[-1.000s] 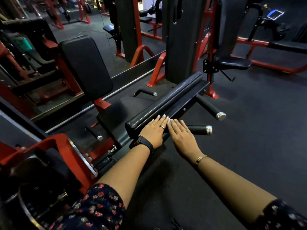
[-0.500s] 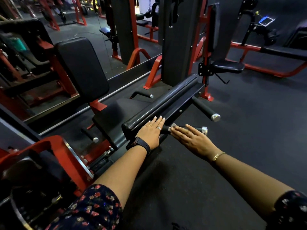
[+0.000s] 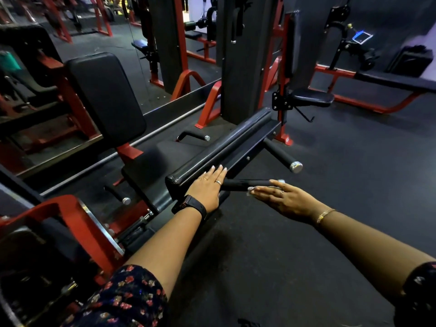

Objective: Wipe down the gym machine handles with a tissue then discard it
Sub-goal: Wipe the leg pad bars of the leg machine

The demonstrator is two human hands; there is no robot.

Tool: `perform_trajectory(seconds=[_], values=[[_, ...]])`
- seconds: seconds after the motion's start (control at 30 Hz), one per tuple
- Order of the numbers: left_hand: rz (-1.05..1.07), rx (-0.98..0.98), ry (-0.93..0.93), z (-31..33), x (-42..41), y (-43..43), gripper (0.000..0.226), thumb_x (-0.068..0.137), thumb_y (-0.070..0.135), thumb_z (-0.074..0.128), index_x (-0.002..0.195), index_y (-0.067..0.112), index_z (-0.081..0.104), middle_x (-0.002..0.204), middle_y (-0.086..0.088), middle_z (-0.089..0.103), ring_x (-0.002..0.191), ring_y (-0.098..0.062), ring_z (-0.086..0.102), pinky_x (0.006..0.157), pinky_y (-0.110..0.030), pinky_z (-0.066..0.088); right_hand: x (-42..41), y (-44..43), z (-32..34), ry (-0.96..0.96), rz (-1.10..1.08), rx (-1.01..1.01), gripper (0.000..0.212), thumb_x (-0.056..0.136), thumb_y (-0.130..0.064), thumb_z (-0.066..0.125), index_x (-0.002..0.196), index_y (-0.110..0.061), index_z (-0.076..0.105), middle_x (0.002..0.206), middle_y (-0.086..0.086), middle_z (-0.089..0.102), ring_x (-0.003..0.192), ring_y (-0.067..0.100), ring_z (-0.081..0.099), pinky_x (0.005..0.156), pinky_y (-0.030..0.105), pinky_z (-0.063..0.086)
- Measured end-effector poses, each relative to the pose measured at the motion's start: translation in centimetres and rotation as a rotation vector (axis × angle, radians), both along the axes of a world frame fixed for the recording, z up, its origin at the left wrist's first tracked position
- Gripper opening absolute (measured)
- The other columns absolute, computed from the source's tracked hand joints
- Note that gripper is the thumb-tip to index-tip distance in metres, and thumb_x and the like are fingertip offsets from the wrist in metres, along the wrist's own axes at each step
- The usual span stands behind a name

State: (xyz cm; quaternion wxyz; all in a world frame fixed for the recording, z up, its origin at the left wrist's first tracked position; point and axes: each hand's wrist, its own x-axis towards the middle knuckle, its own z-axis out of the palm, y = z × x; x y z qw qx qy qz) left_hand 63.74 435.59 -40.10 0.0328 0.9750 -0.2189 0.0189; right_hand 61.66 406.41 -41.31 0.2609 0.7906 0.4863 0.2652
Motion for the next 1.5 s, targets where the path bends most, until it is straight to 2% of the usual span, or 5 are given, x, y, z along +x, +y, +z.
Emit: perform_trajectory(seconds=[0.63, 0.73, 1.03, 1.2, 1.5], values=[[0.004, 0.002, 0.016, 0.1, -0.1, 0.0, 0.072, 0.099, 0.023, 0.045, 0.155, 0.016, 0.000, 0.163, -0.002, 0.001, 0.150, -0.020, 0.003, 0.122, -0.034, 0.008, -2.7, 5.7, -1.9, 0.060, -0.634, 0.578, 0.044, 0.101, -0.006, 0.032, 0.144, 0.002, 0.036, 0.146, 0.019, 0.042, 0.136, 0.033, 0.040, 0.113, 0.048, 0.029], [0.008, 0.004, 0.006, 0.1, -0.1, 0.0, 0.073, 0.099, 0.022, 0.045, 0.155, 0.015, 0.000, 0.163, -0.002, 0.001, 0.150, -0.020, 0.003, 0.122, -0.033, 0.007, -3.7, 7.7, -2.8, 0.127, -0.650, 0.633, 0.052, 0.099, 0.000, 0.011, 0.146, 0.002, 0.030, 0.153, 0.018, 0.031, 0.142, 0.032, 0.027, 0.115, 0.048, 0.022], [0.005, 0.008, 0.009, 0.3, -0.2, 0.1, 0.072, 0.099, 0.021, 0.044, 0.155, 0.016, -0.001, 0.163, -0.002, -0.001, 0.150, -0.019, 0.000, 0.120, -0.030, 0.002, -1.1, 15.8, 0.2, 0.343, -0.712, 0.511, 0.059, 0.089, -0.013, 0.047, 0.143, 0.004, 0.034, 0.142, 0.022, 0.043, 0.133, 0.037, 0.040, 0.116, 0.046, 0.012], [0.001, 0.007, 0.022, 0.3, -0.1, 0.0, 0.072, 0.100, 0.026, 0.043, 0.155, 0.014, -0.001, 0.163, -0.003, 0.000, 0.150, -0.020, 0.001, 0.122, -0.032, 0.005, -0.9, 11.7, 1.5, 0.273, -0.829, 0.570, 0.036, 0.083, -0.012, 0.041, 0.113, -0.003, 0.059, 0.105, 0.014, 0.063, 0.113, 0.035, 0.055, 0.114, 0.050, 0.021], [0.005, 0.018, 0.005, 0.3, -0.3, 0.0, 0.071, 0.100, 0.026, 0.041, 0.155, 0.014, -0.002, 0.163, -0.003, -0.001, 0.150, -0.020, 0.001, 0.122, -0.032, 0.004, -1.9, 12.1, -0.3, 0.272, -0.775, 0.786, 0.045, 0.083, 0.002, 0.038, 0.125, 0.003, 0.056, 0.121, 0.018, 0.061, 0.125, 0.036, 0.051, 0.113, 0.053, 0.018]])
